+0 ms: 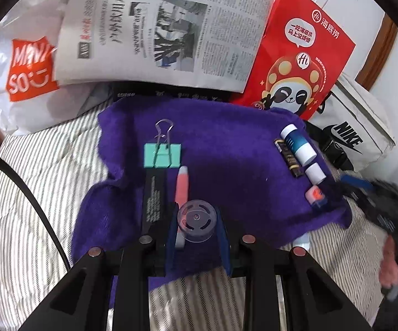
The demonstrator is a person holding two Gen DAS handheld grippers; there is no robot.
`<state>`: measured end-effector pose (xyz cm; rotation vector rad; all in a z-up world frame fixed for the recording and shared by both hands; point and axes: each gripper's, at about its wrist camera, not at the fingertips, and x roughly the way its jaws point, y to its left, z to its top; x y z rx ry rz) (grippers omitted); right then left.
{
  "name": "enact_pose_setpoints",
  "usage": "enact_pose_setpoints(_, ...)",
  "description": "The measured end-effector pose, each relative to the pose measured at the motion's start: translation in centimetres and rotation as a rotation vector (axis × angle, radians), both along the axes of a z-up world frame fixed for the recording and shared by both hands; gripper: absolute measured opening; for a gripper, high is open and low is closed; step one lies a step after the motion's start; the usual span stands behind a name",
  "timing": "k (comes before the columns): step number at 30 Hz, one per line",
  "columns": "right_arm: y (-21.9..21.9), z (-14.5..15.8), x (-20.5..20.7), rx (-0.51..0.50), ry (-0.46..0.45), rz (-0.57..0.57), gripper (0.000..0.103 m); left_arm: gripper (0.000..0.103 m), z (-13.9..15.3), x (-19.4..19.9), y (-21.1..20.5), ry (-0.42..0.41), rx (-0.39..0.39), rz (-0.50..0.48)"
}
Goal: Organize rigid objects
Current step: 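Lower the black-gold tube onto the towel beside the blue-white bottle and open the right gripper, then lower the clear cap onto the towel beside the pink tube and open the left gripper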
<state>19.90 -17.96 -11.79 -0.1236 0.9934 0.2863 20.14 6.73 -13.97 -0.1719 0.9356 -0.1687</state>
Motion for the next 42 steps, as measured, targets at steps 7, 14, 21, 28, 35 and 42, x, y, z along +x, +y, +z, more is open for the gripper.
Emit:
enact_pose_setpoints(7, -2.1, 1.2, -4.8, 0.018, -0.014, -0.041, 0.032, 0.026, -0.6, 3.4, -2.2, -0.013, 0.032, -0.037)
enact_pose_setpoints(14, -4.2, 1.0, -7.3, 0.045, -0.001, -0.083, 0.032, 0.026, -1.8, 7.0, -3.9, 0.012, 0.073, -0.044)
enact_pose_setpoints(21, -4.3, 0.1, -7.6, 0.033, 0.016, -0.072, 0.032, 0.026, -3.2, 8.4, -5.0, 0.055, 0.175, -0.024)
enact_pose_setpoints(28, -4.3, -0.1, -7.8, 0.054, 0.019, -0.073, 0.032, 0.026, -3.8, 8.3, -5.8, 0.068, 0.222, -0.039)
enact_pose_setpoints(35, -4.1, -0.3, -8.7, 0.052, 0.027, -0.064, 0.032, 0.041, -3.8, 8.2, -6.1, 0.075, 0.204, -0.054)
enact_pose_setpoints(42, -4.2, 0.0, -9.8, 0.064, 0.025, -0.060, 0.032, 0.047, -3.6, 6.7, -7.3, 0.081, 0.199, -0.061)
